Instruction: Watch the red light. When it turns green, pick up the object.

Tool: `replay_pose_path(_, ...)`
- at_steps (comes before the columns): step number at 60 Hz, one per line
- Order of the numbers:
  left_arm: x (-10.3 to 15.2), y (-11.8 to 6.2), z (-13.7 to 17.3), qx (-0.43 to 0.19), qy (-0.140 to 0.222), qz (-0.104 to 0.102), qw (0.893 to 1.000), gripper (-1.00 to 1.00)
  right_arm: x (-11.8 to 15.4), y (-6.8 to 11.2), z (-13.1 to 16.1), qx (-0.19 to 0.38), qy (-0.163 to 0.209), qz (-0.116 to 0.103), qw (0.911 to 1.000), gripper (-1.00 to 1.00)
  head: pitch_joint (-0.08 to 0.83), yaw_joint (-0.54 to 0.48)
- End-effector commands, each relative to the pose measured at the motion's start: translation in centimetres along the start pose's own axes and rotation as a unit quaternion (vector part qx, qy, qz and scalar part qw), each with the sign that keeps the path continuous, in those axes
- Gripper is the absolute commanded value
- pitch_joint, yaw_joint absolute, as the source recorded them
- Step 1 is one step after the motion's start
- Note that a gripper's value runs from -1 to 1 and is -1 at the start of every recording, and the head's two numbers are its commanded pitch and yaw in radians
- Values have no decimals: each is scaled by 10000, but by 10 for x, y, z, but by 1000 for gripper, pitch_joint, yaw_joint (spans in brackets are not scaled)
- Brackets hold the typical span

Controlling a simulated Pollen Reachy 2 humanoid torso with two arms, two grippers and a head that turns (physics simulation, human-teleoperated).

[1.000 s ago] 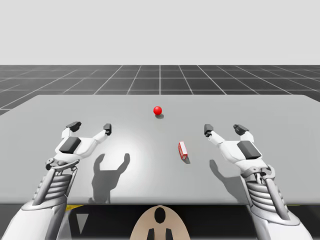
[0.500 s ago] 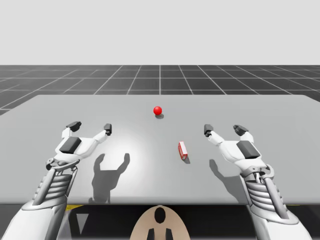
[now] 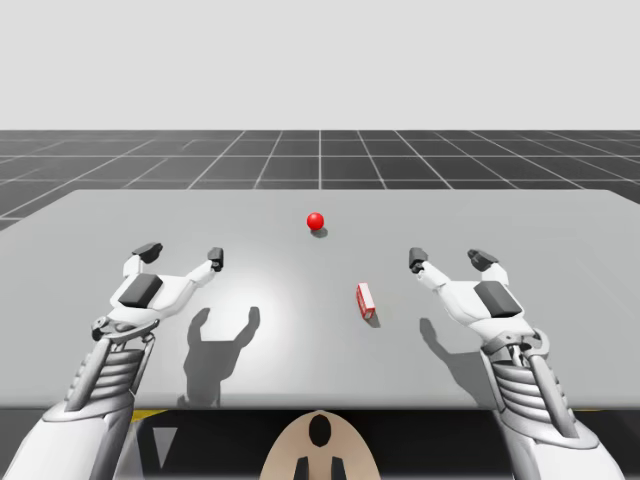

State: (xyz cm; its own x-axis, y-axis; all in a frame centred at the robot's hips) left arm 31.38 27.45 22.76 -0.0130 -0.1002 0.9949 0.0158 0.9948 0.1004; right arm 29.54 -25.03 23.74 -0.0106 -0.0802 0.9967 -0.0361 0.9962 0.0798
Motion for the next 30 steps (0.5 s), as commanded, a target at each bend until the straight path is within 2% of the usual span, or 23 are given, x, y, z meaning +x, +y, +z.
replay_pose_path(1, 0, 0, 0, -6, 1, -8, 10000, -1000, -1, 1, 0, 17, 7, -49, 10000, -1000, 445, 2)
replay_pose_path(30, 0, -1, 0, -13, 7, -22, 10000, -1000, -1, 1, 0, 25, 2, -32, 10000, -1000, 442, 6)
